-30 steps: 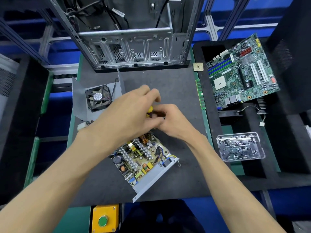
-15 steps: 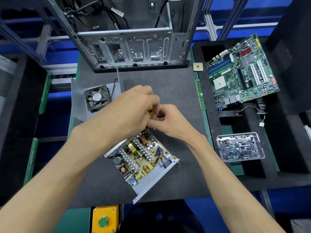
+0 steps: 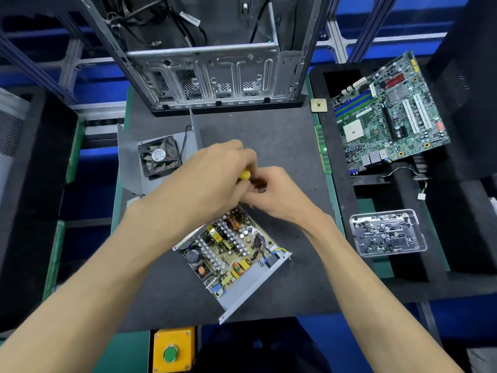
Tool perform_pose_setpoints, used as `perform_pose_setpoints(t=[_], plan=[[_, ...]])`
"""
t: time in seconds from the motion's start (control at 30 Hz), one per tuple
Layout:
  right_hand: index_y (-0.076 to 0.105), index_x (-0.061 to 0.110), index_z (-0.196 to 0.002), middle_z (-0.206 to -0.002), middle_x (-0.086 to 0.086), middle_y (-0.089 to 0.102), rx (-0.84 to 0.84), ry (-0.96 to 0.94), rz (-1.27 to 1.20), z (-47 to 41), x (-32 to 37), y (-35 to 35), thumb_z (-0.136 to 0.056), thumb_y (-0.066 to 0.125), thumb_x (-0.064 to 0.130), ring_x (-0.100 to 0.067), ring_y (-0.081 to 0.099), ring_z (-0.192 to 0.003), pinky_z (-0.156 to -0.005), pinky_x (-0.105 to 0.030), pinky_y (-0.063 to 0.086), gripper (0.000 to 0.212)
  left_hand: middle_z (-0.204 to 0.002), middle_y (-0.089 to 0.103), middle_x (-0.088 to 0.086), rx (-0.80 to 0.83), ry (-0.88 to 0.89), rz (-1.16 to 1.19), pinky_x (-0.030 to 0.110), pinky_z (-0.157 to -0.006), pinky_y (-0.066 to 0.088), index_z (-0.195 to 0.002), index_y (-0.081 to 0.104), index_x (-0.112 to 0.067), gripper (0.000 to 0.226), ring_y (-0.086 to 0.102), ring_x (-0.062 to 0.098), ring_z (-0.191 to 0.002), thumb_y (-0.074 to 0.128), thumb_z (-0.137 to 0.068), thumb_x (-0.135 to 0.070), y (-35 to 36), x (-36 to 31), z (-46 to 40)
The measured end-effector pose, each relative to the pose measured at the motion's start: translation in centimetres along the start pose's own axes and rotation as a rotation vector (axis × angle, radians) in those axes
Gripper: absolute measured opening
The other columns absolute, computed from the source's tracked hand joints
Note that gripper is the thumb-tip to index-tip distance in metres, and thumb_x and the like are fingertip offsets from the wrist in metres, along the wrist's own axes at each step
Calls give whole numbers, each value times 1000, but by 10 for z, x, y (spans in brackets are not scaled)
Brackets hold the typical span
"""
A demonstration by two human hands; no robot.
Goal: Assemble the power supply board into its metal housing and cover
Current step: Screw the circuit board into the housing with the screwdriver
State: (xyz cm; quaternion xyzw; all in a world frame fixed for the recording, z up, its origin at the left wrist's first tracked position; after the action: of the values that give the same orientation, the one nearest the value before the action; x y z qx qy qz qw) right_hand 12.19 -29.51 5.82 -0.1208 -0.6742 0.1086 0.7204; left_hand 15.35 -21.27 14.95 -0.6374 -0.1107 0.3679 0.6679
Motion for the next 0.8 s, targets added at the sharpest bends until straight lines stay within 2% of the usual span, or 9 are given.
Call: perform_pose_setpoints(t=[0.03, 0.17, 0.27, 0.4, 0.47, 0.53, 0.63, 0.7, 0.8], plan=[[57, 49, -58, -55, 8, 52, -6, 16, 2, 0, -1, -1, -69, 58, 49, -3, 40, -54, -54, -19, 34, 11, -108, 56, 2, 17, 43, 6, 45, -89, 46, -107, 63, -17, 17, 54, 25, -103, 59, -91, -15, 1, -5, 1], [62, 53, -61, -62, 5, 62, 15, -10, 21, 0, 2, 1, -70, 55, 45, -1, 45, -55, -54, -17, 36, 14, -106, 53, 1, -38, -30, -13, 44, -85, 48, -108, 60, -18, 21, 55, 23, -99, 62, -92, -31, -3, 0, 3], [56, 39, -54, -54, 11, 56, -20, 33, 6, 1, -2, 0, -66, 56, 48, -3, 43, -53, -53, -20, 36, 15, -111, 56, 1, 46, 76, 46, 41, -90, 45, -104, 67, -16, 23, 52, 22, -104, 57, -86, -7, 4, -7, 3], [65, 52, -66, -56, 22, 56, 13, 1, 36, 1, -1, 3, -68, 51, 46, 1, 46, -54, -53, -13, 34, 15, -106, 52, -1, -71, -15, -11, 41, -83, 48, -107, 59, -20, 22, 54, 21, -99, 62, -92, -35, -3, -1, 5], [64, 38, -65, -56, 7, 57, -9, 26, 31, 2, -4, 3, -67, 56, 47, -1, 43, -52, -52, -15, 33, 13, -103, 56, -1, -24, 34, 19, 41, -87, 44, -101, 65, -17, 10, 54, 23, -99, 60, -92, -19, 1, -1, 2], [66, 37, -63, -58, 4, 61, -23, 49, 43, 2, -6, 2, -62, 51, 47, -3, 45, -51, -50, -15, 34, 18, -109, 57, 0, 25, 128, 45, 40, -91, 43, -103, 67, -16, 19, 50, 22, -103, 60, -87, -7, 4, -11, 3], [63, 49, -61, -55, 11, 61, 13, 28, 60, 2, -3, 5, -66, 49, 46, -1, 45, -52, -52, -15, 35, 15, -107, 54, 2, -90, 14, 18, 43, -86, 47, -108, 60, -16, 25, 53, 23, -100, 64, -90, -33, -4, -4, 5], [60, 40, -60, -56, 0, 59, -2, 37, 51, 3, -4, 5, -68, 54, 49, -3, 44, -54, -54, -22, 36, 13, -101, 56, 2, -79, 20, 29, 43, -85, 46, -101, 63, -16, 12, 55, 25, -98, 62, -91, -22, -3, -1, 3], [64, 40, -60, -60, 4, 64, -24, 55, 49, 3, -6, 3, -65, 51, 48, -3, 47, -53, -53, -21, 38, 15, -112, 54, 3, 7, 121, 43, 42, -88, 45, -106, 65, -15, 22, 50, 22, -103, 59, -86, -7, 1, -10, 5]])
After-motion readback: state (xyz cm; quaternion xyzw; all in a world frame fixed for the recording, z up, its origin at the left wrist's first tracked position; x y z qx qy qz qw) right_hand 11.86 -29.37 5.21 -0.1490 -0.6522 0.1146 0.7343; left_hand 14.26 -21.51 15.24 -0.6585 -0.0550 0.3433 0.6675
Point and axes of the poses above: each hand's wrist, its own z-axis away from the middle knuckle, its own y-axis out of the palm, x = y × z, the point moved 7 cm from there along -z, towards the middle knuckle
